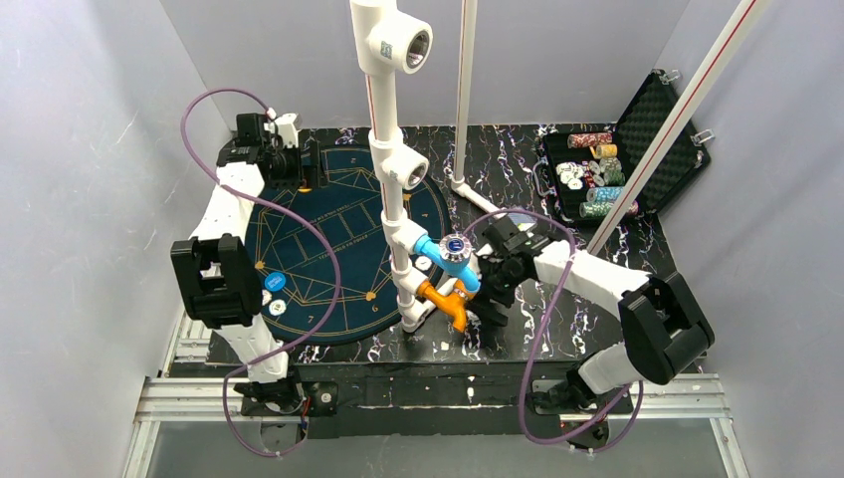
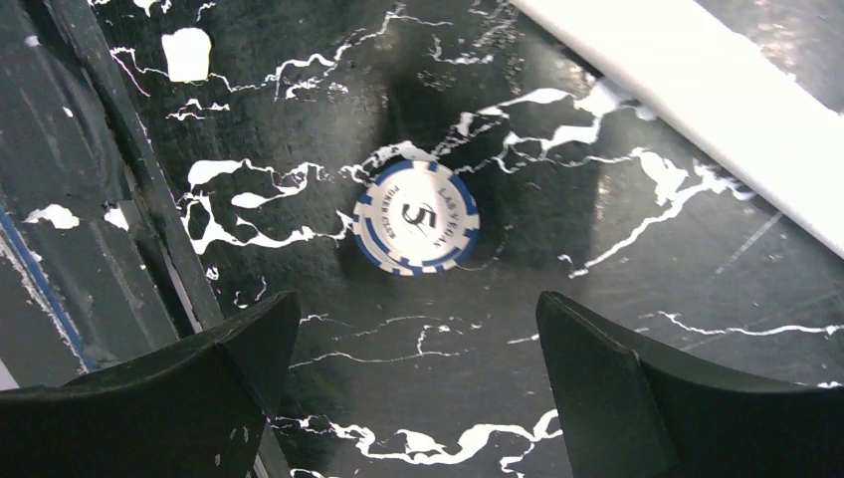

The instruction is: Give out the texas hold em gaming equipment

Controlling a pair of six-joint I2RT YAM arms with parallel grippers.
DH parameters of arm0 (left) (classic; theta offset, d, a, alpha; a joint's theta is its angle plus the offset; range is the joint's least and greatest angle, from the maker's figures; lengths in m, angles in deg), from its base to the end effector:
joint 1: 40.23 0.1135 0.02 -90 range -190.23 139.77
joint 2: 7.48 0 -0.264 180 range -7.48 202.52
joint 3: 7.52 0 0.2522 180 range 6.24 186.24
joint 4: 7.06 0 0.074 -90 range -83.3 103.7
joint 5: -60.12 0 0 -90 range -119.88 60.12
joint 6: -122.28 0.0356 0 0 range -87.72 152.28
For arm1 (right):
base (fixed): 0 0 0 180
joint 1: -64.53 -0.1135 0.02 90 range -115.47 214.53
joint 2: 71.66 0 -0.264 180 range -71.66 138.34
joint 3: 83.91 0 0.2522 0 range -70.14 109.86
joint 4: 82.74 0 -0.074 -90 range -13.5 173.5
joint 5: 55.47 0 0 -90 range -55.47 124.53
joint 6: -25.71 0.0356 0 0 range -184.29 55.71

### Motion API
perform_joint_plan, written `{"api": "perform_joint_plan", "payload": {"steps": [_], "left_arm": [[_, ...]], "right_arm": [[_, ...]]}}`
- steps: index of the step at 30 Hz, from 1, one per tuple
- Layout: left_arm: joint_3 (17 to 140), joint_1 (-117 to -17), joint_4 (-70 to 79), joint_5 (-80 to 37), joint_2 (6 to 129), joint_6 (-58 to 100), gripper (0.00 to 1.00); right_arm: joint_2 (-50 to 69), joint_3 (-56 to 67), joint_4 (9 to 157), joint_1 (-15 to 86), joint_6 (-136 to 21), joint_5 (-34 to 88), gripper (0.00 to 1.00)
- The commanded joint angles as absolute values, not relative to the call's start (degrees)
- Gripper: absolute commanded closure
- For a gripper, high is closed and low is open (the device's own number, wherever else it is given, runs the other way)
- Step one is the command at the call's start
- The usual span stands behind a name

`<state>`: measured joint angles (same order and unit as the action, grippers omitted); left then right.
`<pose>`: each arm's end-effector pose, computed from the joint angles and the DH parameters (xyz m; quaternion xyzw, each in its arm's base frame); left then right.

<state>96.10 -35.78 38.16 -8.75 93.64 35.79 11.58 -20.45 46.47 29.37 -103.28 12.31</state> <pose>0.4014 0.0184 0.3108 0.0661 0.9011 -0.1402 0.4049 0.2063 0.1618 0.1895 -0.6090 0.7521 0.1843 0.1718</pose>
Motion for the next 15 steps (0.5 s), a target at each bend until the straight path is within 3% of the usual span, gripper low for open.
{"api": "perform_joint_plan", "payload": {"steps": [1, 15], "left_arm": [[93.81, -36.22, 39.12, -10.3, 87.61, 34.84, 0.02], [92.41, -36.38, 37.72, -10.04, 87.01, 35.05, 0.02]], "right_arm": [[9.52, -22.26, 51.06, 24.72, -99.39, 18.9, 0.02], [11.16, -23.45, 57.69, 18.98, -93.3, 26.39, 0.02]]}}
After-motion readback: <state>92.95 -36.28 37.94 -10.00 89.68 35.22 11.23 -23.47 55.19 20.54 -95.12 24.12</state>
